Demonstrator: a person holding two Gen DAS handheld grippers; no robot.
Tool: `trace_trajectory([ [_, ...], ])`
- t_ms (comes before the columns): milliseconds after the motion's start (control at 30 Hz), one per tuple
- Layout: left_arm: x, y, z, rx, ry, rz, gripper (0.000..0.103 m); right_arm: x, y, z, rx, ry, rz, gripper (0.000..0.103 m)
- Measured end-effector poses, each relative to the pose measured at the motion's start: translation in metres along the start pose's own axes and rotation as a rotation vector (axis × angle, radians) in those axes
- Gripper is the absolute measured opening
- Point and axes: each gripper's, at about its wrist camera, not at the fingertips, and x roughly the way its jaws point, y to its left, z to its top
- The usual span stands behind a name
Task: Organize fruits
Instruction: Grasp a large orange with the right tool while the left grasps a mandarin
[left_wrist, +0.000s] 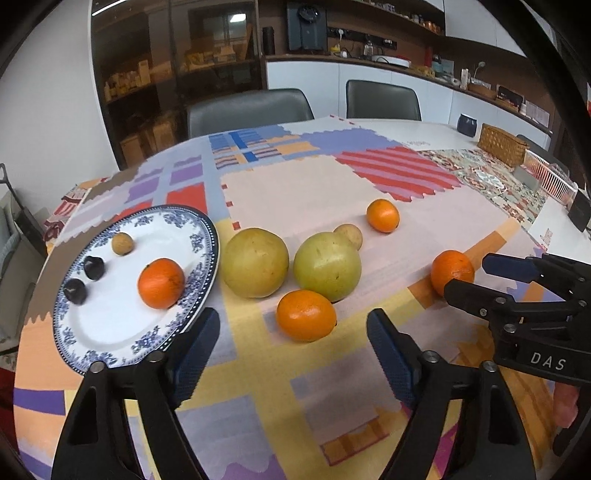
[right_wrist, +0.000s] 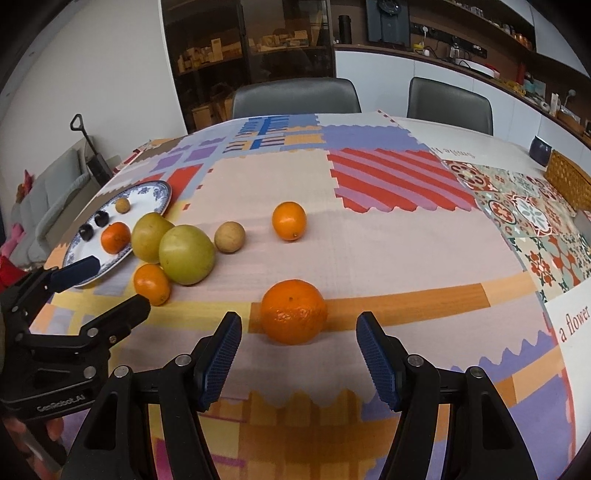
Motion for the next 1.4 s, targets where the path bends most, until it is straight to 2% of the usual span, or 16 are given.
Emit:
trace_trajectory([
  [200,0.011,-0.001,0.003,0.003,0.032,-0.016,0.065,0.009,0.000,0.001,0.000,0.013,-0.002,0.060],
  [300,0.015,-0.001,0.004,0.006,0.047,-0.020,0.056,0.013,-0.001,0.001,0.008,0.028,0.010,0.056],
  [367,0.017,-0.001,0.004,0.000,0.057,-0.032,0.046,0.014,-0.002,0.001,0.009,0.028,0.010,0.055],
  [533,0.021,-0.001,0.004,-0.018,0.074,-0.057,0.038,0.019,0.000,0.002,0.000,0.039,0.017,0.047],
  [600,0.020,-0.002,0.005,-0.020,0.074,-0.052,0.038,0.020,0.001,0.002,-0.002,0.043,0.025,0.043],
  [967,0.008,0.000,0.003,-0.042,0.059,-0.042,0.038,0.014,0.005,0.003,-0.014,0.031,0.034,0.043],
  [1400,-0.049,0.009,0.005,-0.110,-0.027,-0.015,0.038,-0.029,0.024,0.011,-0.053,-0.049,0.087,0.043],
])
